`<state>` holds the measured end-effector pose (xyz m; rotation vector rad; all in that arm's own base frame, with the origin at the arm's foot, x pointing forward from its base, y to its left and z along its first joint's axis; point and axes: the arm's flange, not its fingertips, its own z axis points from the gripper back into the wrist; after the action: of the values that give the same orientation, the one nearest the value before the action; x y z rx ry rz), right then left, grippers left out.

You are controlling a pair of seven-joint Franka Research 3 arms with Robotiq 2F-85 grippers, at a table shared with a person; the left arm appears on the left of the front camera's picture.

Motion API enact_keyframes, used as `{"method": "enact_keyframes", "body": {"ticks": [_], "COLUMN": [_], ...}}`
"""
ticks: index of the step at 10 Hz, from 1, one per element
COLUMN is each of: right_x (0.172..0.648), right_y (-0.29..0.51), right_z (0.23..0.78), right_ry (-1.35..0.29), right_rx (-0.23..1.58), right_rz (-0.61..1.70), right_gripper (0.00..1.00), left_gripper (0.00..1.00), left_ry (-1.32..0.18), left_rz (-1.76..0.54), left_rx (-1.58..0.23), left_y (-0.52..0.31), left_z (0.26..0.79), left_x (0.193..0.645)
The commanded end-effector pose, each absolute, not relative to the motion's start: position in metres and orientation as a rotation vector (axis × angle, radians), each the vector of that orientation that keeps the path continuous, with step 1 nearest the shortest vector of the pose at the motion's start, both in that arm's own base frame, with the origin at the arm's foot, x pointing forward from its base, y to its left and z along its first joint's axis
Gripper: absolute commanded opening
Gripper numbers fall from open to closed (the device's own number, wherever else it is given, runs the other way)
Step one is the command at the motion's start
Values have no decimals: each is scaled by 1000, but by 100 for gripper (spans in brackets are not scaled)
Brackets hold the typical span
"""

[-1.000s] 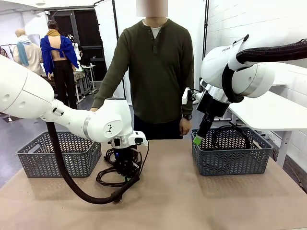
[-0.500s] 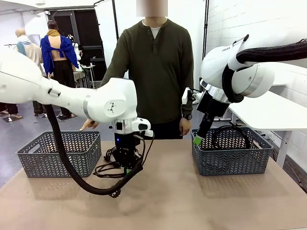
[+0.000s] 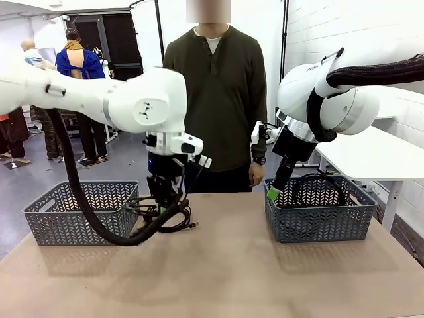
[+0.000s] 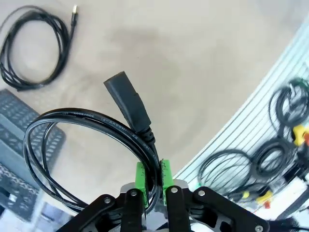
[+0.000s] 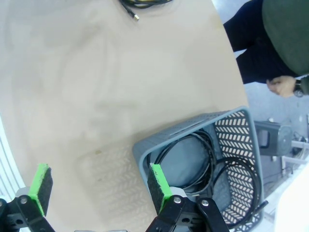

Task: Organize the cables according to human instructions.
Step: Pick up a bundle of cables and place it in the basket indicated by the human.

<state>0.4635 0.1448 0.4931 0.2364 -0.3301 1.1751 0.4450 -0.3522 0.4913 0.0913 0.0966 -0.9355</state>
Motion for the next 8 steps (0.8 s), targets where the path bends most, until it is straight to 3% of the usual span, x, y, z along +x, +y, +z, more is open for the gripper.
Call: {"method": "enact_keyframes", "body": {"ticks": [1,5,8], "right_x": [463,463,463], "right_y": [145,145,145], "right_z": [493,493,493], "right_ry": [-330,-330,-330], "right_rx": [236,236,236], "right_rz": [1169,1169,1169], "right_gripper": [100,100,100], "left_gripper": [0,0,0], "left_ry": [103,171,34], "left_rz": [-1118,-1417,-1377], "left_rx": [116,52,34], "left_y": [-322,-251,-213], "left_z": [522,557,556], "left_x": [452,458,466]}}
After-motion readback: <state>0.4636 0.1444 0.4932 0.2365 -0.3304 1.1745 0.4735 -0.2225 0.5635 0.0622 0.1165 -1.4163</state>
